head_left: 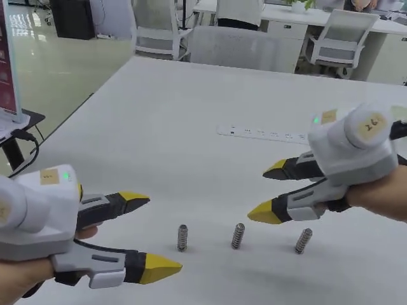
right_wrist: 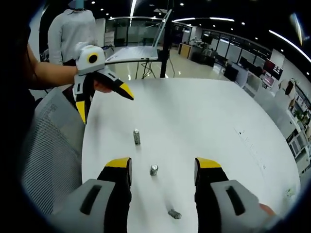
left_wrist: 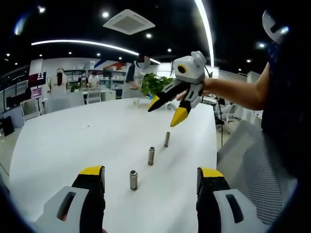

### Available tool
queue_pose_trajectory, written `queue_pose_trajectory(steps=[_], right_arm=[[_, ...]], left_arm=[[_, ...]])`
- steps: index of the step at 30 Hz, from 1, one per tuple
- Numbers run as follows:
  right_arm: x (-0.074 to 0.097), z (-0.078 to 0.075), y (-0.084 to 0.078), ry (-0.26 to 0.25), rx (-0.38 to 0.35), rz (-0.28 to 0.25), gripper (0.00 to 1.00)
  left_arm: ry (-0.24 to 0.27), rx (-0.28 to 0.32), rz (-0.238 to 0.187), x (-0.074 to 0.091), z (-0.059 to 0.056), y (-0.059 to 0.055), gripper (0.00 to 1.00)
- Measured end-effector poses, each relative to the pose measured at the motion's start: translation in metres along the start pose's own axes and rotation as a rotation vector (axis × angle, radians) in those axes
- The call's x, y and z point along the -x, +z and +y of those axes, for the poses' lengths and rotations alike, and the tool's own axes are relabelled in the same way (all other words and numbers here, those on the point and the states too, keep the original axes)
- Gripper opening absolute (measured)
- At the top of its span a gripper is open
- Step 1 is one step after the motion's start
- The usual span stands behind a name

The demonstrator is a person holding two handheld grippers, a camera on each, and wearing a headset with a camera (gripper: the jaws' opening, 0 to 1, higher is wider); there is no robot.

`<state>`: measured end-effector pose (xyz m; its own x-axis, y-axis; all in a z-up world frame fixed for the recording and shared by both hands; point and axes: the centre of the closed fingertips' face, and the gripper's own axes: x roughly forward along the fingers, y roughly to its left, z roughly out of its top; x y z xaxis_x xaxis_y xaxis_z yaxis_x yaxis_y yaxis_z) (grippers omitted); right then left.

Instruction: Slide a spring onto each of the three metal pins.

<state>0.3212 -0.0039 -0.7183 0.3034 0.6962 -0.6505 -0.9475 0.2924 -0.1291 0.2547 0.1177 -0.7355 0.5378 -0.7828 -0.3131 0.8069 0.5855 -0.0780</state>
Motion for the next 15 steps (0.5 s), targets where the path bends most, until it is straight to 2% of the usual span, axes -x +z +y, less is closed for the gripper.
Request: queue_pose_trajectory(steps=[11,15], right_arm=[[0.036,-0.012,-0.016,-0.091,-0.069,-0.076,0.57],[0.047,-0.014,-0.027,-0.121,-0.082,-0.099,0.6]], left_arm=[[0.005,0.001,-0.001,-0.001,-0.001,0.005,0.75],[0.01,0.003,-0.001,-0.001,-0.001,0.006,0.76]])
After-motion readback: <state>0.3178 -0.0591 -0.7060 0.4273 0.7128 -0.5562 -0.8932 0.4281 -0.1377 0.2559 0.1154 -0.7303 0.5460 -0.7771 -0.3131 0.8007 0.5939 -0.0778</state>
